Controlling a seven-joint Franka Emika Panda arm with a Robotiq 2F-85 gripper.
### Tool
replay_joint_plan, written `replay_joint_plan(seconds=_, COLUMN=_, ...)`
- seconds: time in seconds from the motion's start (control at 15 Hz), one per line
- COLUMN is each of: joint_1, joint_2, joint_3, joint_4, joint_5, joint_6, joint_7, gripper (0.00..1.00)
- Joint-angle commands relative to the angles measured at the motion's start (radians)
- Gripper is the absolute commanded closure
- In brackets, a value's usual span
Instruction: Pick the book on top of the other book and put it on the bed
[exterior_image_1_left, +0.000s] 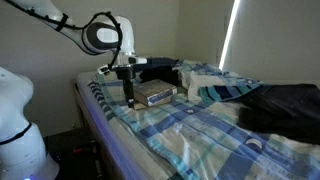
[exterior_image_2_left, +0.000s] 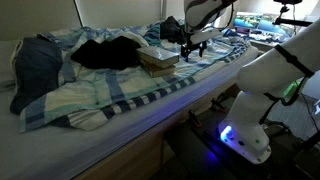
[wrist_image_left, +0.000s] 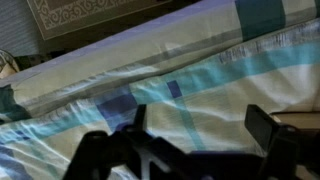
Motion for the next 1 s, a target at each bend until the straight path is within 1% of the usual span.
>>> replay_joint_plan(seconds=0.0, joint_1=0.017, joint_2=0.001, joint_3=-0.016, joint_4=0.002, joint_5=-0.009, joint_6=-0.004, joint_7=0.007, gripper=0.00)
replay_joint_plan(seconds=0.27, joint_1=0.052, joint_2=0.004, joint_3=0.003, joint_4=0.046, joint_5=0.014, joint_6=-0.065, joint_7=0.016, gripper=0.00)
replay_joint_plan(seconds=0.6, joint_1=0.099, joint_2=-0.020, joint_3=0.015, joint_4=0.141, joint_5=0.027, joint_6=-0.173, joint_7=0.019, gripper=0.00)
replay_joint_plan(seconds=0.8, joint_1=0.125, joint_2=-0.017, joint_3=0.039, joint_4=0.205, joint_5=0.017, joint_6=-0.204, joint_7=0.025, gripper=0.00)
replay_joint_plan(seconds=0.93, joint_1=0.144, joint_2=0.005, joint_3=0.058, joint_4=0.246, joint_5=0.010, joint_6=-0.200, joint_7=0.017, gripper=0.00)
